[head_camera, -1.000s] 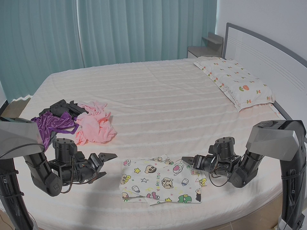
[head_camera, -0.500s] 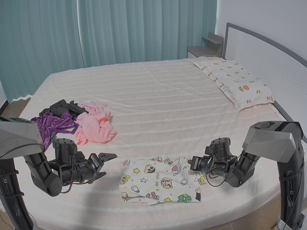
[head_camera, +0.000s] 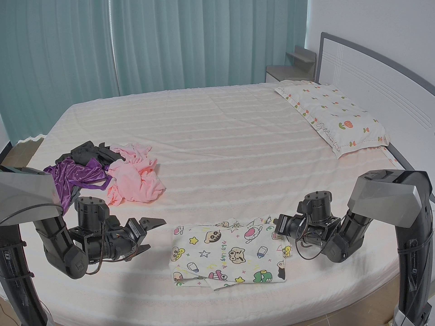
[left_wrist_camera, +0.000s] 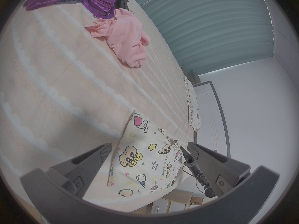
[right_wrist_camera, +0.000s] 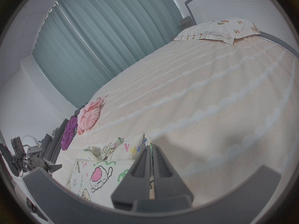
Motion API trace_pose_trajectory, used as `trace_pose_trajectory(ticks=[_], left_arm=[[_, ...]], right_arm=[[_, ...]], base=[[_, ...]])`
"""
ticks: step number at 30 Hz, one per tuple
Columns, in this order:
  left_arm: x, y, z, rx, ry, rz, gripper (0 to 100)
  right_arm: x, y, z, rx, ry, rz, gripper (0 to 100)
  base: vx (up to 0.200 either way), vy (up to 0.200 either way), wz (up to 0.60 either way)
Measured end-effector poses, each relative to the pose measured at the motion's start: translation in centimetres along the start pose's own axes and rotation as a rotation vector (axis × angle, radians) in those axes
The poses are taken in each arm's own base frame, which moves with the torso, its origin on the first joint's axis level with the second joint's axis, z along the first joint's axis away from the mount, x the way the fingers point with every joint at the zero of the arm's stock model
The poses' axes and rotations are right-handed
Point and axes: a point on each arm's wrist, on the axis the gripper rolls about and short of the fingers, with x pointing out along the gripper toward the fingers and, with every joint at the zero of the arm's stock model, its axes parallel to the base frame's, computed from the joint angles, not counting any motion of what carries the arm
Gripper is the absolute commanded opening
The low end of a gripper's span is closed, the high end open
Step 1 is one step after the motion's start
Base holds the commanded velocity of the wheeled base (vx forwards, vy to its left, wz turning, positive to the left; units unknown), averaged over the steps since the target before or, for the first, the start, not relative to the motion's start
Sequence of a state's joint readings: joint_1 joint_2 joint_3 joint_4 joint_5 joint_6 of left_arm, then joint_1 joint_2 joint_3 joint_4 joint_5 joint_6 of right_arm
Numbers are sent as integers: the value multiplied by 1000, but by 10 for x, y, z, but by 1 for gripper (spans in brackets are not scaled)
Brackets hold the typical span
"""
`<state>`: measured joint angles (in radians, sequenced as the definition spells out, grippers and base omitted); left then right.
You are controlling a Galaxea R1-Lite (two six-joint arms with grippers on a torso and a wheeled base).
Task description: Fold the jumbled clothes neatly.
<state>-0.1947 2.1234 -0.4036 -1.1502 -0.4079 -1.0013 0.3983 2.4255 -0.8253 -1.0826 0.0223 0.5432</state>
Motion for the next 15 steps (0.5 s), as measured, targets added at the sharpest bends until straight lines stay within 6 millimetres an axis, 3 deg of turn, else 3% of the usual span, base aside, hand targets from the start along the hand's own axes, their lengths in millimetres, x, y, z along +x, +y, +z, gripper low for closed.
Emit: trace_pose_trajectory(ticks=[15], left_arm=[[0, 0, 0, 0, 0, 0, 100]], right_arm=[[5, -6, 9, 16, -40, -42, 0]], base=[[0, 0, 0]])
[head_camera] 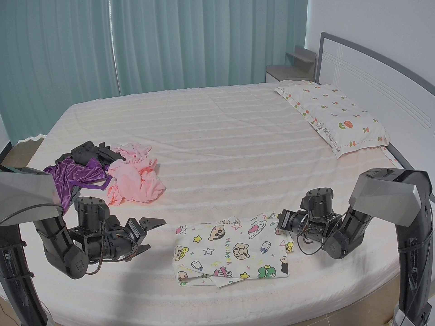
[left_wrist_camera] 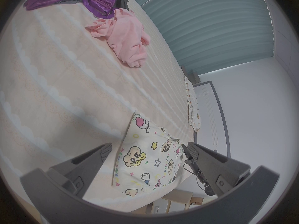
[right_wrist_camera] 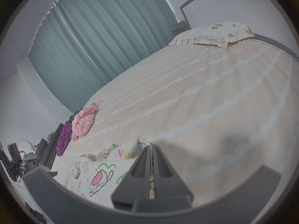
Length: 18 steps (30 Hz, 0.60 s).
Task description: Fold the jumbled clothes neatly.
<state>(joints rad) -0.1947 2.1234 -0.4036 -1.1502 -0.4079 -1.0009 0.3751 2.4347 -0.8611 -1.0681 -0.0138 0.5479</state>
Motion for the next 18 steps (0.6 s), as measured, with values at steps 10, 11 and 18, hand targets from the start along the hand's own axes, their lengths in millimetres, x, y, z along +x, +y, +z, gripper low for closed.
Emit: trace_pose_trajectory(ticks=[10, 11, 18], left_arm=[[0, 0, 0, 0, 0, 0, 100], [0, 0, 0, 0, 0, 0, 100], [0, 0, 0, 1, -1, 0, 100]], right_arm=[[4, -2, -2, 2, 25, -17, 0], [5, -2, -2, 3, 36, -25, 100], [6, -1, 1, 4, 17, -41, 100]], base=[[0, 0, 0], [0, 0, 0], [0, 0, 0]])
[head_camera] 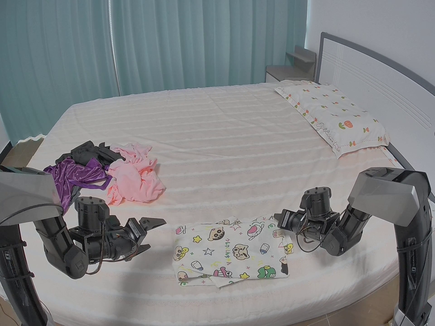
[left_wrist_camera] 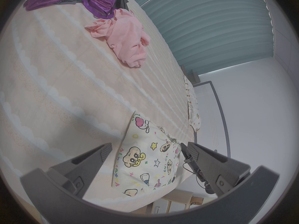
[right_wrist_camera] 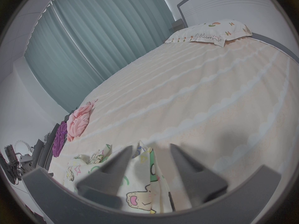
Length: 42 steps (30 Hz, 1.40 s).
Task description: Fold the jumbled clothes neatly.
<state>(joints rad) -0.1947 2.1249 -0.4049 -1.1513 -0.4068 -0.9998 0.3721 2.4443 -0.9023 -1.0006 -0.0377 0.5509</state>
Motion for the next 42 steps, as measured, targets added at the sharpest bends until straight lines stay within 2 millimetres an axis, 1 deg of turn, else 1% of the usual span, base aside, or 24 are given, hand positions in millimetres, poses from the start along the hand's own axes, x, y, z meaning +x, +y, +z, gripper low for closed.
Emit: trace_pose_trajectory(ticks=[4, 10, 13, 16, 19, 21, 24, 29, 38, 42], left_arm=[[1, 0, 0, 4, -1, -1, 100], [14, -5, -6, 76, -53, 40, 100], [23, -7, -12, 169, -70, 68, 100], [40, -11, -25, 308, -48, 80, 100], [51, -13, -35, 362, -20, 82, 100], [58, -12, -43, 421, 3, 86, 100], [68, -7, -49, 509, 3, 121, 100], [80, -1, -55, 555, 15, 151, 100], [95, 5, -55, 586, 56, 190, 100], [101, 4, -54, 585, 69, 205, 100]], right_arm=[[-2, 0, 1, 0, -5, -10, 100], [-16, -3, -1, 0, 20, -27, 100], [-22, -5, -6, -1, 42, -28, 100], [-32, -5, -19, 9, 91, -4, 100], [-38, -1, -27, 25, 115, 29, 100], [-42, 2, -34, 24, 139, 46, 100], [-46, 5, -38, 24, 153, 67, 100], [-47, 8, -42, 22, 181, 104, 100], [-43, 11, -45, 20, 211, 141, 100], [-39, 18, -46, 13, 202, 154, 100]], base=[[0, 0, 0], [0, 0, 0], [0, 0, 0], [0, 0, 0], [0, 0, 0], [0, 0, 0], [0, 0, 0], [0, 0, 0], [0, 0, 0], [0, 0, 0]])
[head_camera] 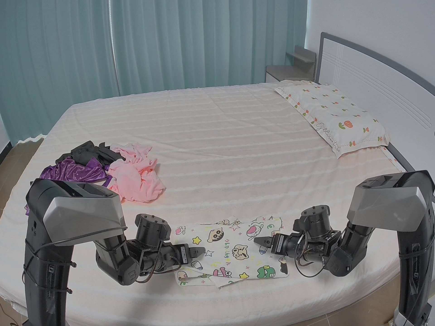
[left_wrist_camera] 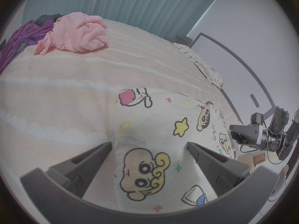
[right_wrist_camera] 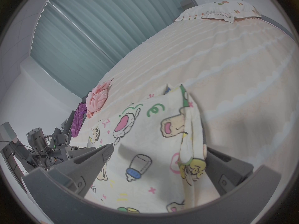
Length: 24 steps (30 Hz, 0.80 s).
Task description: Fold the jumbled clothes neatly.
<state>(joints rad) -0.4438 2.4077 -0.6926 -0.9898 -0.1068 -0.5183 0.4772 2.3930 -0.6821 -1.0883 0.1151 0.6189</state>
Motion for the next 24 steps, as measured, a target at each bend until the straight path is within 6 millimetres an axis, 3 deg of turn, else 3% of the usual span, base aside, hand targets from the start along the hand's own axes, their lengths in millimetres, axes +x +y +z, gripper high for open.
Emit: trace_pose_trajectory(ticks=[1, 2, 3, 11, 24], left_arm=[[1, 0, 1, 1, 0, 1, 100], [2, -3, 2, 3, -4, -4, 100], [3, -4, 3, 5, -6, -8, 0], [4, -18, -5, 25, 12, -36, 0], [-3, -23, 3, -38, -16, -53, 0]], right_arm=[[1, 1, 0, -3, -2, 1, 100], [5, 5, -3, -12, -3, -1, 0], [6, 6, -4, -15, 0, -3, 0], [10, 7, -6, -19, 15, -9, 0], [11, 7, -6, -15, 5, -19, 0]], base=[[0, 0, 0], [0, 0, 0], [0, 0, 0], [0, 0, 0], [0, 0, 0]])
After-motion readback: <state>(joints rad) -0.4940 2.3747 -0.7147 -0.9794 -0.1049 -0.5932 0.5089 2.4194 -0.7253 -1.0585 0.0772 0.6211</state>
